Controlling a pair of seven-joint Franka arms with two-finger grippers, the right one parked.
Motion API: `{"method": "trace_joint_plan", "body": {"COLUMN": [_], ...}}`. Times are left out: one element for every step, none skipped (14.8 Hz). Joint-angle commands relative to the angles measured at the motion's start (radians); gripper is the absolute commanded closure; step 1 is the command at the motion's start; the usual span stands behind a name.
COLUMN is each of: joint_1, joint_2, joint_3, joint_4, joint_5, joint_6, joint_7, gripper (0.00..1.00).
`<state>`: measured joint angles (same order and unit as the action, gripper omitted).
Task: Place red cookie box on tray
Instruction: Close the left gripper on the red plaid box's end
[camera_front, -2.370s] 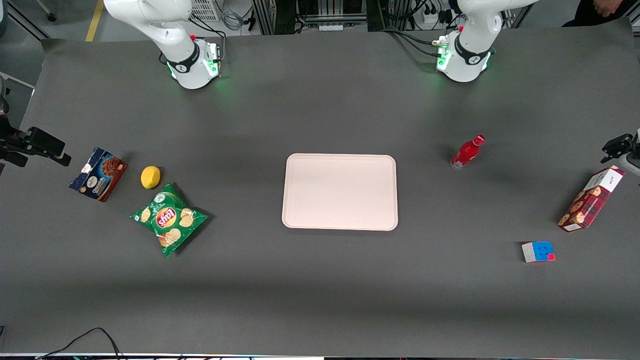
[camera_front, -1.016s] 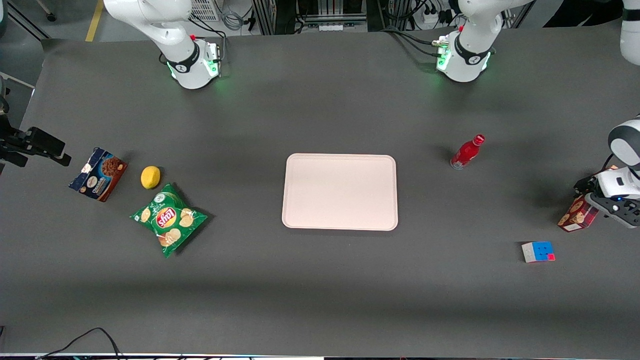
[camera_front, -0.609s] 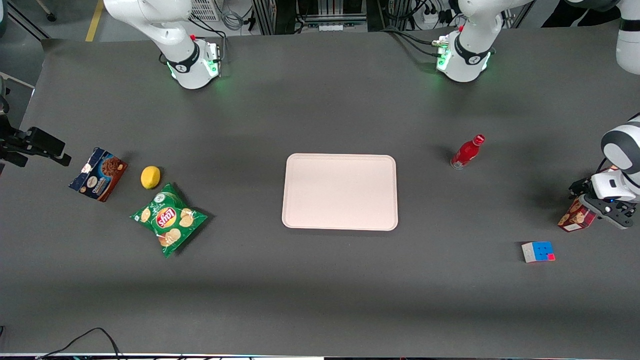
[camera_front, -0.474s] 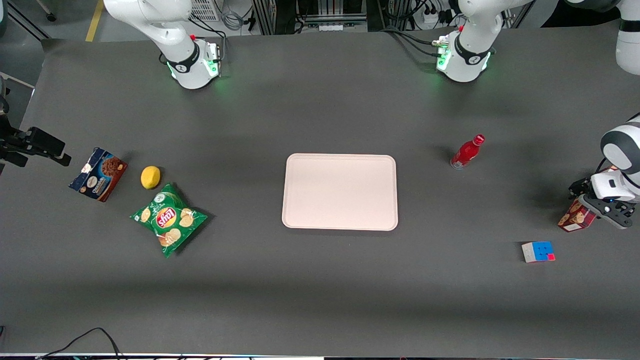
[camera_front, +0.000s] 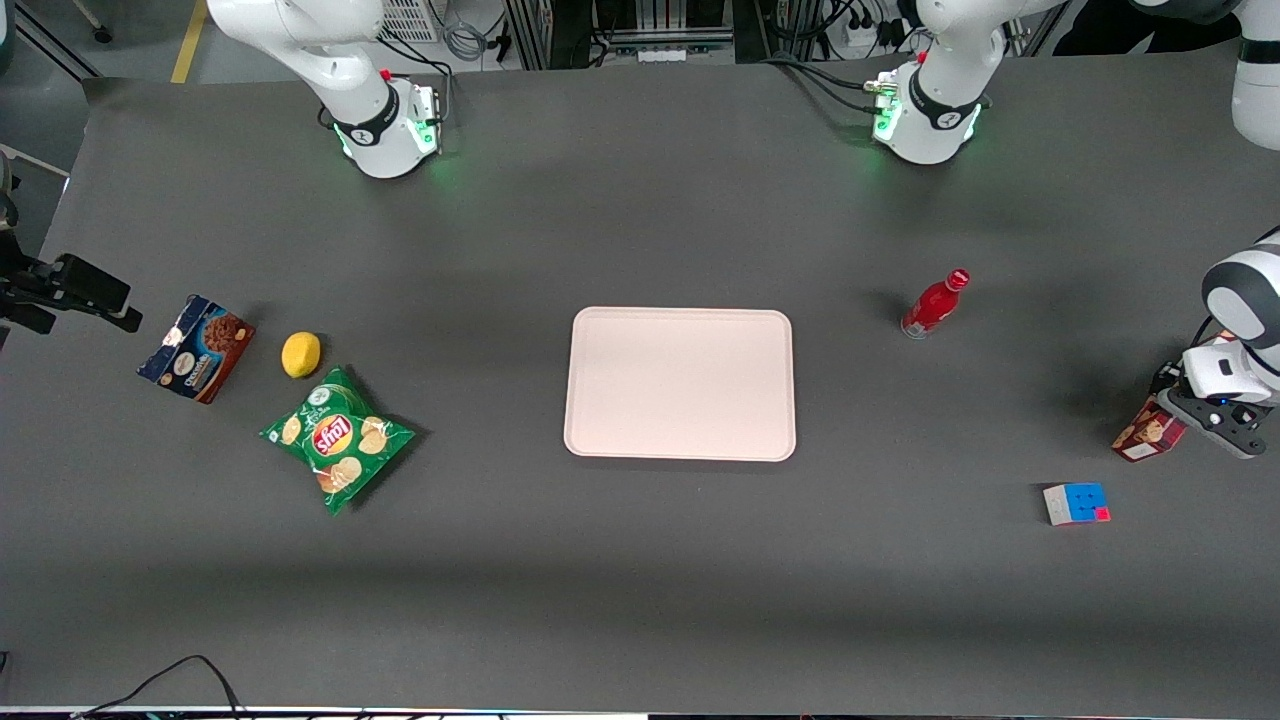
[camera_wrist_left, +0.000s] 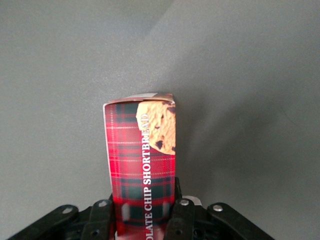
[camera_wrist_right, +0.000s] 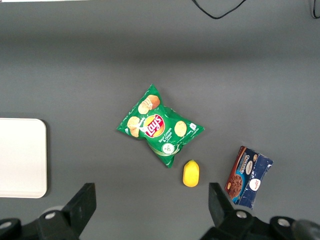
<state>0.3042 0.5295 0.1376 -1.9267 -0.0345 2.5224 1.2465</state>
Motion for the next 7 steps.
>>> {"method": "trace_joint_plan", "body": {"joint_1": [-0.002,-0.007,-0.011,-0.017,-0.019,-0.02,-0.02], "joint_2": [-0.022,-0.045,-0.077,-0.11,-0.135,-0.155,-0.175], "joint_3": [-0.004,-0.004,-0.006,-0.009,-0.009,-0.009,-0.009], "joint_4": [0.014,0.018,0.018,0.02,0.034,0.063,0.099], "joint_5": [-0.021,-0.021,-0.021,-0.021,-0.021,-0.021,-0.021], "joint_6": [-0.005,-0.01,-0.013,-0.028,-0.06,-0.113,-0.187], "joint_7": [0.028,0.027,0.022,0.018,0.01,-0.001,-0.015], "gripper": [0.94,0.96,0.97,0.97,0.97,0.97,0.97]}}
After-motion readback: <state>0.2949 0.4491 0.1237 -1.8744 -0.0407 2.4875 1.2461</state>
